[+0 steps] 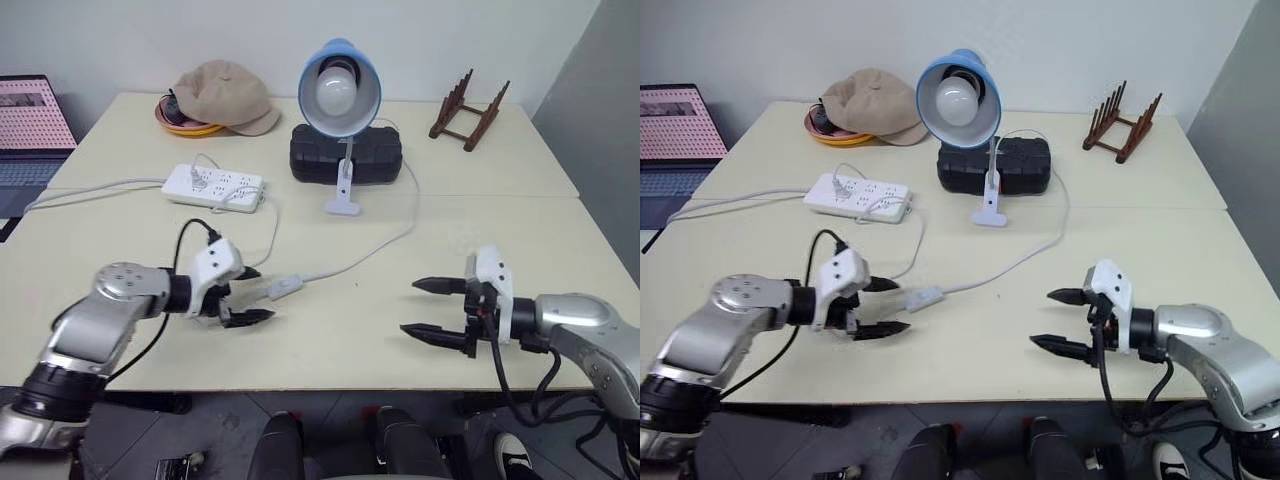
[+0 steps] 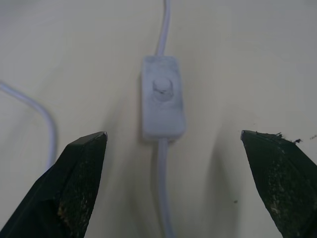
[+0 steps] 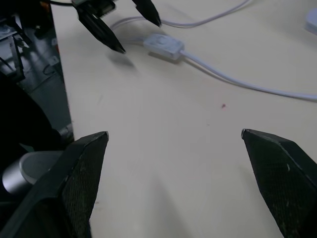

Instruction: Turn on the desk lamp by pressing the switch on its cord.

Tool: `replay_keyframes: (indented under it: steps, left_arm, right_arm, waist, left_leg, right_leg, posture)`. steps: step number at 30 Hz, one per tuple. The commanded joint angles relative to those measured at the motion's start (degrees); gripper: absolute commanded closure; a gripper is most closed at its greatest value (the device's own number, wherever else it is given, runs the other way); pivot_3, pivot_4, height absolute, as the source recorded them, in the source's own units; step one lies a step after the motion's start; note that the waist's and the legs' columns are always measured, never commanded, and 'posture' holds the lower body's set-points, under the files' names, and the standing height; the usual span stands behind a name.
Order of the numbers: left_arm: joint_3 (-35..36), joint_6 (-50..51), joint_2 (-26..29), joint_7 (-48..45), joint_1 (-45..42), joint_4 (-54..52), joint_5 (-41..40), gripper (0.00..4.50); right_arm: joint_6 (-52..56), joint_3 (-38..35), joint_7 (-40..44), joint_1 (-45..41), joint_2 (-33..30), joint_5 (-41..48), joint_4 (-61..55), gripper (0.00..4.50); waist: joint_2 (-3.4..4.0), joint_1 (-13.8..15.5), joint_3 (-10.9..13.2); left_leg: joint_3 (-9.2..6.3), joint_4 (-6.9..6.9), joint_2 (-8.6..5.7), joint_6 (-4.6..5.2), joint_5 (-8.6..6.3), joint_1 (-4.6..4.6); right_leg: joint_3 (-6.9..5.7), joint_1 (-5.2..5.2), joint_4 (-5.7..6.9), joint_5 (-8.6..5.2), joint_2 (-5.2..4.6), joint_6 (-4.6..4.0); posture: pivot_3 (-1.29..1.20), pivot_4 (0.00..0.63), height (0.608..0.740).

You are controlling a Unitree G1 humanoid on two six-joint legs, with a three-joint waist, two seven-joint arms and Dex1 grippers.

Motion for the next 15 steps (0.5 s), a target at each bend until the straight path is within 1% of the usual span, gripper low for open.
replay_keyframes:
  steps: [1,2,4,5,6,15]
  left_arm:
    - [-1.08,-4.85,-2.48,0.15,-3.64,5.06,3.31,0.01]
    - [-1.33,-5.58,-3.06,0.05,-4.36,6.50,3.88,0.01]
    - [-1.47,-7.42,-3.40,-1.10,-5.07,8.90,4.75,0.36]
    - [-1.44,-7.95,-3.47,-1.73,-5.20,9.53,4.89,0.46]
    - [-1.27,-8.39,-3.55,-2.50,-5.27,9.95,4.77,0.73]
    - [-0.94,-9.88,-5.92,-3.42,-6.87,12.88,5.61,2.56]
  right_arm:
    - [0.77,-1.62,-2.96,1.29,0.69,1.12,-3.81,0.00]
    - [0.96,-1.95,-3.60,1.63,0.78,1.32,-4.17,0.00]
    - [1.04,-2.89,-4.35,2.52,0.70,1.61,-4.48,0.00]
    - [1.02,-3.14,-4.51,2.82,0.63,1.68,-4.58,0.00]
    - [0.95,-3.27,-4.64,3.12,0.51,1.69,-4.67,0.00]
    - [-0.15,-3.62,-5.81,5.53,1.05,1.44,-5.21,0.00]
  waist:
    - [0.00,0.01,0.00]
    - [0.00,0.07,0.00]
    - [-0.01,0.05,0.00]
    - [-0.01,0.04,0.00]
    - [-0.01,0.01,0.00]
    - [-0.01,-0.03,0.00]
  left_leg:
    - [0.00,0.02,0.00,0.00,0.00,0.00]
    - [-0.01,0.03,-0.01,0.00,0.00,-0.01]
    - [-0.01,0.05,-0.01,0.00,0.00,0.00]
    - [0.00,0.06,-0.01,0.00,0.00,0.00]
    - [0.00,0.06,-0.01,0.00,0.00,0.00]
    - [-0.01,0.06,-0.01,0.00,0.00,0.00]
  right_leg:
    - [0.00,0.00,0.00,0.00,0.00,0.00]
    - [0.00,0.00,-0.01,0.00,0.00,0.00]
    - [-0.01,0.00,0.02,0.01,0.00,0.01]
    - [0.00,0.00,0.02,0.01,0.00,0.01]
    - [0.01,0.01,0.02,0.01,0.00,0.01]
    - [0.00,0.01,0.04,0.01,0.00,0.01]
  posture:
    - [0.00,0.150,0.740]
    - [0.00,0.150,0.740]
    - [0.00,0.150,0.740]
    - [0.00,0.150,0.740]
    - [0.00,0.150,0.740]
    - [0.00,0.150,0.740]
